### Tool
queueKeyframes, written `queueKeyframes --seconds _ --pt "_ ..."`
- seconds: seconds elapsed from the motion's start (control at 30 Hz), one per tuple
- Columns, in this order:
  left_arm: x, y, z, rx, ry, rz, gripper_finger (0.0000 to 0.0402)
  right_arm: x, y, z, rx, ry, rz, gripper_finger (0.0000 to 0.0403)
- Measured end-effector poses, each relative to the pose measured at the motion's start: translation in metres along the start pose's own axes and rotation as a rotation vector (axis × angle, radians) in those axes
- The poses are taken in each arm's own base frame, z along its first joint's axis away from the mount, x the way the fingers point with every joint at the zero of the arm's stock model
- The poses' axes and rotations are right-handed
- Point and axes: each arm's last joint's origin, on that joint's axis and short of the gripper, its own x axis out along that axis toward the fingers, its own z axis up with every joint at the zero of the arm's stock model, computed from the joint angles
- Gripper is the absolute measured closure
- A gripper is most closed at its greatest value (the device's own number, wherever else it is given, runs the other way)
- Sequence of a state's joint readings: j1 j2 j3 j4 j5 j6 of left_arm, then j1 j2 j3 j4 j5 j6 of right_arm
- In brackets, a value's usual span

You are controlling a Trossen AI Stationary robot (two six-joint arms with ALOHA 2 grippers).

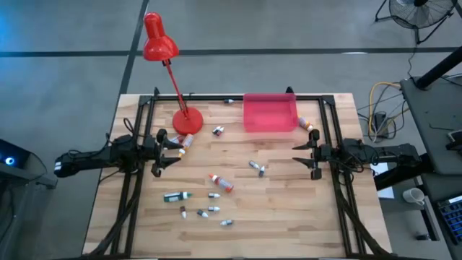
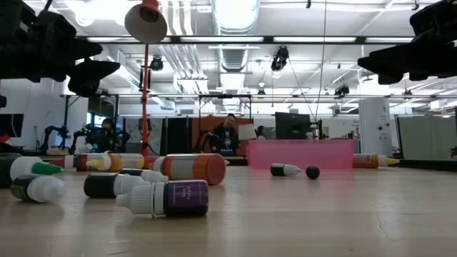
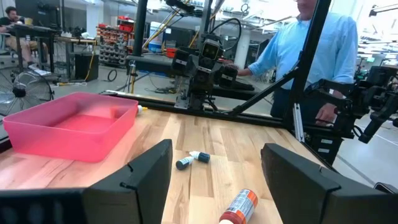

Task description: Pick & Place food coloring

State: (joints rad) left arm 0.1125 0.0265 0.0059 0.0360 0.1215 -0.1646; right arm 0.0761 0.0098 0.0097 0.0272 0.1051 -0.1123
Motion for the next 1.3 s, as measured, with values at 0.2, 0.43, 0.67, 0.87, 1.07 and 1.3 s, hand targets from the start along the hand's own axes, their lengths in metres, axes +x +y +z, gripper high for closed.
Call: queueKeyframes --seconds 0.2,0.43,0.67,0.87,1.07,1.3 --pt "0.0000 0.0000 0.0000 0.000 0.000 0.000 0.0182 0.0000 0.0000 0.0000 0.000 0.000 0.000 0.0239" --pt "0.0000 0.0000 0.0001 0.000 0.000 0.000 0.0182 0.0000 0.0000 0.0000 0.000 0.000 0.000 0.0239" --pt "0.0000 0.0000 0.0000 0.000 0.000 0.000 0.0182 0.0000 0.0000 0.0000 0.000 0.000 0.000 0.0239" --pt "0.0000 0.0000 0.0000 0.000 0.000 0.000 0.0182 0.0000 0.0000 0.0000 0.000 0.001 0.000 0.0239" --pt "0.0000 0.0000 0.0000 0.000 0.000 0.000 0.0182 0.0000 0.0000 0.0000 0.000 0.000 0.000 0.0239" --pt "0.0000 0.0000 0.0000 0.000 0.000 0.000 0.0182 -0.0003 -0.0007 0.0065 0.518 -0.067 0.010 0.0239"
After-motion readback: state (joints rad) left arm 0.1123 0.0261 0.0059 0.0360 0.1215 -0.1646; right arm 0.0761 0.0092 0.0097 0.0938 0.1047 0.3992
